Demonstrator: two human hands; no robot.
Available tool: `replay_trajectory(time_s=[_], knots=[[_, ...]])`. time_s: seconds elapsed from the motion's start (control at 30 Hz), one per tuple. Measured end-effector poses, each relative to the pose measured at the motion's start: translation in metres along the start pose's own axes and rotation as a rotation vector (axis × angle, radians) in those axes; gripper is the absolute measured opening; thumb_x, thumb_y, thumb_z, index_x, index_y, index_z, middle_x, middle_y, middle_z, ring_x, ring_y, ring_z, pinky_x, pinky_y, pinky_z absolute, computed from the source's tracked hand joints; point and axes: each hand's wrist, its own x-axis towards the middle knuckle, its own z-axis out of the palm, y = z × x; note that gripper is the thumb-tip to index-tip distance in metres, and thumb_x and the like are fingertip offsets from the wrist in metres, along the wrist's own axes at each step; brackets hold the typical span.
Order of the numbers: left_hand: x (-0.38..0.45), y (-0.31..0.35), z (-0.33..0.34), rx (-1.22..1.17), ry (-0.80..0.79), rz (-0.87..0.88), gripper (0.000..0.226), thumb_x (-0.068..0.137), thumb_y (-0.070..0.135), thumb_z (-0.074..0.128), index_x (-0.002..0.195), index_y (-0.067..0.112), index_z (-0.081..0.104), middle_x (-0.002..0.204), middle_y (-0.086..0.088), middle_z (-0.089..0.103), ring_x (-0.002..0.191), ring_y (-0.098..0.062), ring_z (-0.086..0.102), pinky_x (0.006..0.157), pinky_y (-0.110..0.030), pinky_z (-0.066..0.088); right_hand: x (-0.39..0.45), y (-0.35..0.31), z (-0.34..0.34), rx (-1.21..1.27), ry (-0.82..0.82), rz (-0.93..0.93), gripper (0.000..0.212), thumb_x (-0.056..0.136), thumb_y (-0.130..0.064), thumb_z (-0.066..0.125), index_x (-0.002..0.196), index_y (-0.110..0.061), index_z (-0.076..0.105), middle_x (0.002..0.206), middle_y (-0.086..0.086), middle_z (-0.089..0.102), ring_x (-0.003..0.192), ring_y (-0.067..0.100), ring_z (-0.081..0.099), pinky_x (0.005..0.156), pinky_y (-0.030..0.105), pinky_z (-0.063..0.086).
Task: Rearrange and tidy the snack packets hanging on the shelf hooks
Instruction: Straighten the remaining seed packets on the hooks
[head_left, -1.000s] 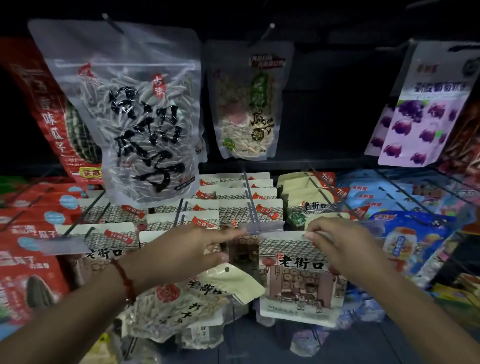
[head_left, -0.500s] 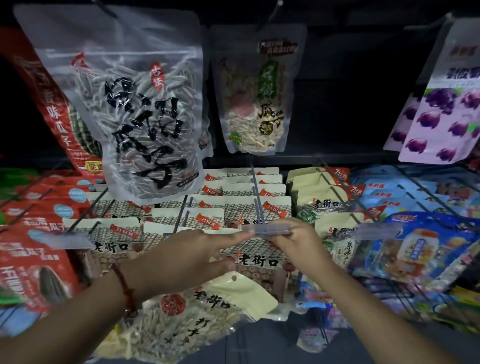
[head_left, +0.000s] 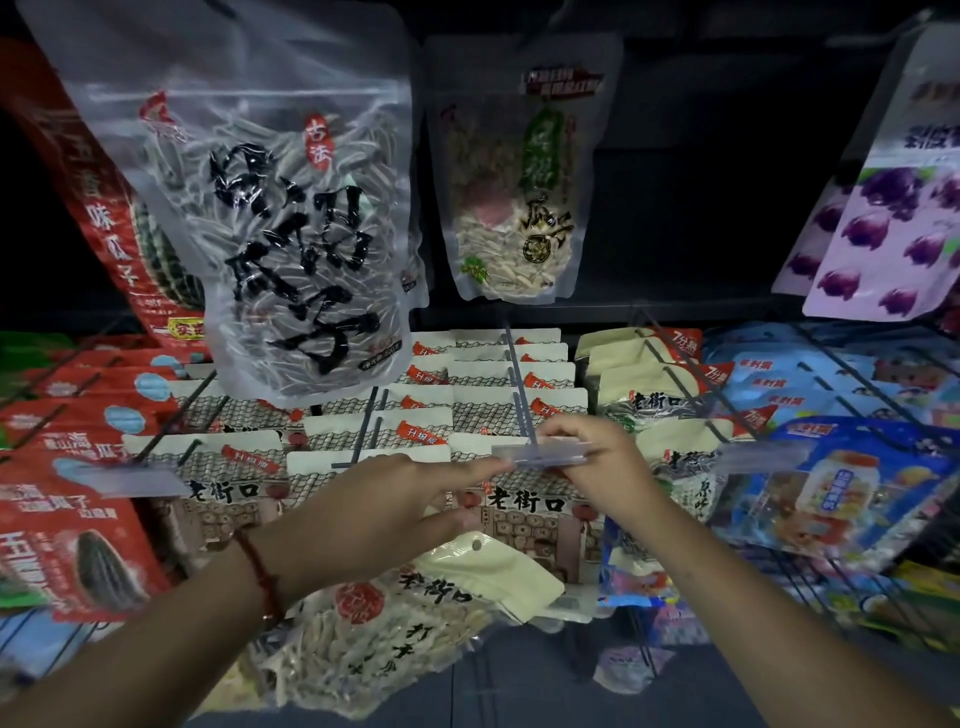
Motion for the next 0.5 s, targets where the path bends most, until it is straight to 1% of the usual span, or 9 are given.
replay_trajectory(time_s=[0.07, 0.13, 0.17, 0.2, 0.27, 0.33, 0.43, 0.47, 0.5], knots=[[-0.001, -0.004, 0.003, -0.048, 0.022, -0.007, 0.054, 0.096, 0.052, 0.049, 0.136, 0.071, 0.019, 0.095, 0.005, 0.075, 0.040, -0.007, 0.049, 0.061, -0.018, 0.052, 0.004, -0.006, 0.003, -0.142, 0.027, 0.009, 0.028, 0.087, -0.001, 0.065, 0.097, -0.026, 0.071, 0.085, -0.017, 0.061, 0.082, 0.016, 0.065, 0.071, 0.040, 0.058], [-0.003, -0.011, 0.009, -0.103, 0.028, -0.024, 0.052, 0.093, 0.059, 0.045, 0.132, 0.077, 0.016, 0.085, -0.001, 0.074, 0.060, -0.011, 0.066, 0.070, -0.037, 0.059, 0.003, -0.011, 0.005, -0.195, 0.093, -0.035, 0.021, 0.089, -0.005, 0.065, 0.103, -0.017, 0.073, 0.089, -0.007, 0.065, 0.086, 0.018, 0.063, 0.075, 0.037, 0.056], [-0.004, -0.014, 0.011, -0.132, 0.035, -0.028, 0.051, 0.092, 0.061, 0.044, 0.132, 0.077, 0.017, 0.081, 0.000, 0.073, 0.068, -0.017, 0.069, 0.070, -0.037, 0.059, 0.000, -0.010, 0.006, -0.240, 0.131, -0.082, 0.021, 0.088, -0.004, 0.065, 0.105, -0.013, 0.074, 0.093, -0.001, 0.069, 0.089, 0.018, 0.062, 0.078, 0.035, 0.054], [-0.005, -0.015, 0.013, -0.161, 0.050, -0.020, 0.050, 0.092, 0.060, 0.045, 0.132, 0.076, 0.019, 0.071, 0.007, 0.070, 0.061, -0.014, 0.066, 0.065, -0.031, 0.058, -0.003, -0.008, 0.009, -0.306, 0.160, -0.124, 0.024, 0.087, -0.002, 0.065, 0.107, -0.012, 0.073, 0.098, 0.003, 0.071, 0.092, 0.018, 0.060, 0.083, 0.036, 0.051], [-0.007, -0.015, 0.015, -0.185, 0.091, 0.021, 0.050, 0.094, 0.056, 0.048, 0.133, 0.074, 0.022, 0.055, 0.016, 0.055, 0.044, -0.007, 0.046, 0.048, -0.014, 0.038, -0.010, -0.001, 0.015, -0.444, 0.201, -0.145, 0.037, 0.084, 0.001, 0.065, 0.118, -0.014, 0.069, 0.113, 0.002, 0.069, 0.106, 0.019, 0.057, 0.098, 0.043, 0.046], [-0.007, -0.019, 0.019, -0.208, 0.142, 0.053, 0.052, 0.095, 0.054, 0.049, 0.134, 0.073, 0.022, 0.054, 0.006, 0.050, 0.042, -0.009, 0.041, 0.045, -0.018, 0.034, -0.025, 0.007, 0.021, -0.501, 0.242, -0.106, 0.045, 0.088, -0.006, 0.063, 0.131, -0.019, 0.060, 0.131, -0.001, 0.060, 0.126, 0.022, 0.047, 0.112, 0.045, 0.036], [-0.008, -0.027, 0.026, -0.255, 0.162, 0.075, 0.052, 0.095, 0.053, 0.049, 0.137, 0.069, 0.023, 0.055, 0.002, 0.058, 0.039, -0.012, 0.043, 0.048, -0.033, 0.047, -0.066, -0.001, 0.029, -0.269, 0.343, 0.007, 0.037, 0.098, -0.017, 0.053, 0.135, -0.021, 0.054, 0.146, -0.009, 0.043, 0.140, 0.018, 0.033, 0.116, 0.035, 0.030], [-0.008, -0.028, 0.027, -0.267, 0.164, 0.088, 0.052, 0.095, 0.053, 0.050, 0.138, 0.068, 0.025, 0.057, 0.007, 0.062, 0.038, -0.014, 0.044, 0.043, -0.030, 0.045, -0.081, -0.009, 0.032, -0.122, 0.361, 0.074, 0.038, 0.100, -0.023, 0.050, 0.138, -0.029, 0.051, 0.149, -0.015, 0.037, 0.142, 0.011, 0.029, 0.114, 0.022, 0.029], [-0.008, -0.029, 0.027, -0.284, 0.174, 0.101, 0.052, 0.094, 0.052, 0.051, 0.138, 0.067, 0.026, 0.070, 0.021, 0.067, 0.038, -0.016, 0.045, 0.041, -0.022, 0.039, -0.096, -0.019, 0.037, 0.018, 0.367, 0.122, 0.038, 0.100, -0.033, 0.049, 0.138, -0.037, 0.047, 0.150, -0.020, 0.033, 0.142, 0.002, 0.026, 0.108, 0.010, 0.027]])
